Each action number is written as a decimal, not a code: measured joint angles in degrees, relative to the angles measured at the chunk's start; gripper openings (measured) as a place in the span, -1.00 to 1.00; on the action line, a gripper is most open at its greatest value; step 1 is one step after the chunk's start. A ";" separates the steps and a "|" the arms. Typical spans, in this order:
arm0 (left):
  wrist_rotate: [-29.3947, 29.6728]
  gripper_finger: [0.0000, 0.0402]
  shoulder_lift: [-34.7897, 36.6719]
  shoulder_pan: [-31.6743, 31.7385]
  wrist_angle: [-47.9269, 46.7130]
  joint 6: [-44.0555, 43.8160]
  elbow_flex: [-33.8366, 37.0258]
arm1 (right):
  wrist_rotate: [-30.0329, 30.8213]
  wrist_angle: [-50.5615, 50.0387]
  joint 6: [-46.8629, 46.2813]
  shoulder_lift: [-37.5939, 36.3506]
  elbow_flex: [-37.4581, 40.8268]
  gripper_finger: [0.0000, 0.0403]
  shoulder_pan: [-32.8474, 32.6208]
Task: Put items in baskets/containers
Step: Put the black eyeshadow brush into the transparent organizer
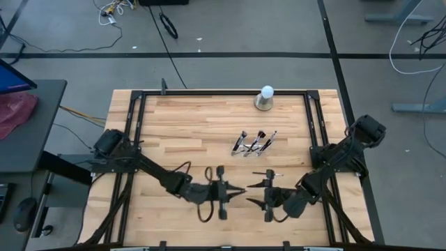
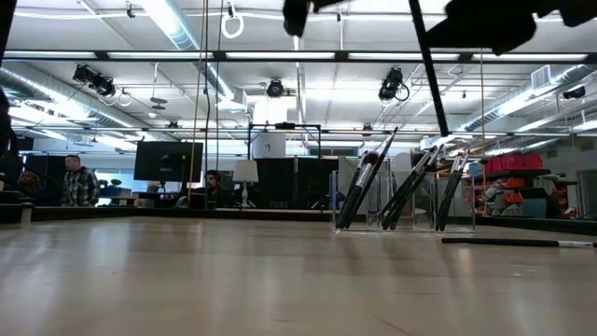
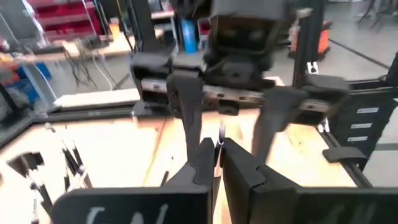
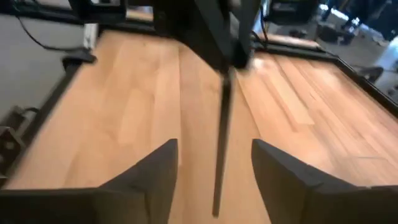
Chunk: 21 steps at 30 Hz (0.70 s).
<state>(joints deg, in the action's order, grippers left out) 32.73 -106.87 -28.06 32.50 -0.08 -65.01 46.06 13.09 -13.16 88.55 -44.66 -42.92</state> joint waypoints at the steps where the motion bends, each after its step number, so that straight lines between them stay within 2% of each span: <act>1: -1.27 -0.92 0.05 0.61 -0.92 -1.07 -0.02 | -0.13 -2.10 -0.49 0.21 -1.13 0.05 0.49; 4: -2.92 -0.91 0.07 1.86 -2.99 -3.41 -0.02 | -2.80 -4.12 -1.17 0.67 -2.92 0.05 2.13; 8: -3.87 -0.91 0.09 2.24 -3.73 -3.82 -0.02 | -5.49 -2.72 -1.39 0.75 -3.00 -0.07 3.84; 13: -4.57 -0.88 0.09 2.19 -4.21 -4.04 -0.02 | -5.62 -1.40 -1.40 0.75 -3.00 -0.39 4.60; 18: -4.42 -0.87 0.09 2.26 -4.06 -3.77 -0.02 | -6.10 -1.06 -1.81 0.75 -2.99 -0.85 4.95; 21: -4.09 -0.83 0.07 2.26 -3.34 -1.96 -0.02 | -5.09 3.26 -2.51 1.15 -1.21 -0.93 4.94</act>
<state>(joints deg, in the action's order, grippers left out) 28.64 -106.80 -25.80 29.16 -2.03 -65.04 40.98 16.35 -15.67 89.70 -45.87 -37.98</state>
